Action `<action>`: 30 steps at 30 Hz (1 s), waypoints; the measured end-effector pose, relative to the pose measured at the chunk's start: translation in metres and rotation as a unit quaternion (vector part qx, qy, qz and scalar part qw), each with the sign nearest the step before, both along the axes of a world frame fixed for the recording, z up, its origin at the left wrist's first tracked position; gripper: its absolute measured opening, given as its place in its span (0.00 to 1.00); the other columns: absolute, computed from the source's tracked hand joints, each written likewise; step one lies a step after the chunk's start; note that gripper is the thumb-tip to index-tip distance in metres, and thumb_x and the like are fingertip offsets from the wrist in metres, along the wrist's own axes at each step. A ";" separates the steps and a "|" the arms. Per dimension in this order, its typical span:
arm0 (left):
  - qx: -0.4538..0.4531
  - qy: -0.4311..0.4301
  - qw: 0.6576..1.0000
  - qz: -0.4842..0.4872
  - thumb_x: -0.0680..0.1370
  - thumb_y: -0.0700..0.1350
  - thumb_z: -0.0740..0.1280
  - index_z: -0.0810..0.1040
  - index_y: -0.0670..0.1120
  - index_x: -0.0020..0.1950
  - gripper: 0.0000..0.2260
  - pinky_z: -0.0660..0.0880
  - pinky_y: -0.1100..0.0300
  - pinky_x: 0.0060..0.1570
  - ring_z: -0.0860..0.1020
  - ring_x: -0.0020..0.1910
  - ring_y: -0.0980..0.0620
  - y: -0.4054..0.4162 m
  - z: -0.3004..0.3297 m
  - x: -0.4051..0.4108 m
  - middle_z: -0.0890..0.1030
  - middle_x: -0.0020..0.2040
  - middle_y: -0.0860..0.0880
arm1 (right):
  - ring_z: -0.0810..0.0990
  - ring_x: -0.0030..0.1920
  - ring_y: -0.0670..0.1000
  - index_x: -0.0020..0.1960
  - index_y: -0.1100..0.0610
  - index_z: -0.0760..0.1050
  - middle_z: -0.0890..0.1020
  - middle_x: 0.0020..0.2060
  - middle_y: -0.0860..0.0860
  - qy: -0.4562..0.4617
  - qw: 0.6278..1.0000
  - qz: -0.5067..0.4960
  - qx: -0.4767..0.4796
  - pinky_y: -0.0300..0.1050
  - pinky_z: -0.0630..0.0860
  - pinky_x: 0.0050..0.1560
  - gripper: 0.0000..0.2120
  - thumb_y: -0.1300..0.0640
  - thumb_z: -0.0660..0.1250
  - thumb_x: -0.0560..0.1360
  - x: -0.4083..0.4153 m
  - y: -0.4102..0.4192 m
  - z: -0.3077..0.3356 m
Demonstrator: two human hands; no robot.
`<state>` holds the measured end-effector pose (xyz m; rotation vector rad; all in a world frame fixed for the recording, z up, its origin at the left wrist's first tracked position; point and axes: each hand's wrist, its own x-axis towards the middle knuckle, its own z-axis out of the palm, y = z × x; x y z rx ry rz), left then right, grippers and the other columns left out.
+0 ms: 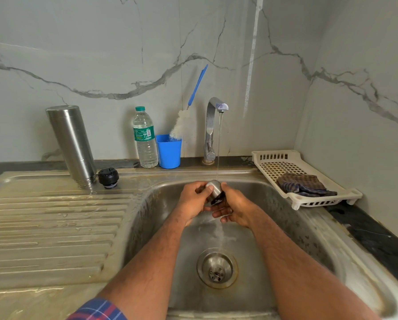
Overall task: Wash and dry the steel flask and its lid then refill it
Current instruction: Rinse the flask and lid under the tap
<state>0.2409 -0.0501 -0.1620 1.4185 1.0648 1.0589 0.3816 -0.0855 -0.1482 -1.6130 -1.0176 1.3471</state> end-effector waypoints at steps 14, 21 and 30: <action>0.080 0.046 0.996 0.019 0.64 0.29 0.80 0.71 0.49 0.75 0.43 0.79 0.56 0.61 0.79 0.62 0.52 0.003 -0.003 0.005 0.81 0.64 0.48 | 0.82 0.46 0.57 0.66 0.54 0.72 0.83 0.50 0.60 0.028 0.998 -0.029 0.049 0.51 0.82 0.42 0.15 0.55 0.51 0.85 0.001 0.000 0.001; 0.142 0.083 0.986 0.023 0.70 0.25 0.73 0.68 0.55 0.77 0.42 0.80 0.67 0.52 0.78 0.62 0.56 0.000 -0.001 0.007 0.78 0.65 0.52 | 0.85 0.51 0.58 0.64 0.50 0.74 0.83 0.54 0.59 0.025 0.997 0.013 0.070 0.55 0.85 0.47 0.14 0.56 0.64 0.79 0.002 -0.006 0.007; 0.189 0.112 0.974 0.056 0.70 0.31 0.77 0.79 0.47 0.65 0.25 0.77 0.68 0.56 0.80 0.59 0.58 -0.004 0.002 0.009 0.83 0.57 0.53 | 0.85 0.49 0.54 0.58 0.56 0.78 0.85 0.51 0.54 -0.025 0.997 -0.036 0.064 0.50 0.85 0.44 0.21 0.40 0.72 0.76 0.001 0.000 -0.001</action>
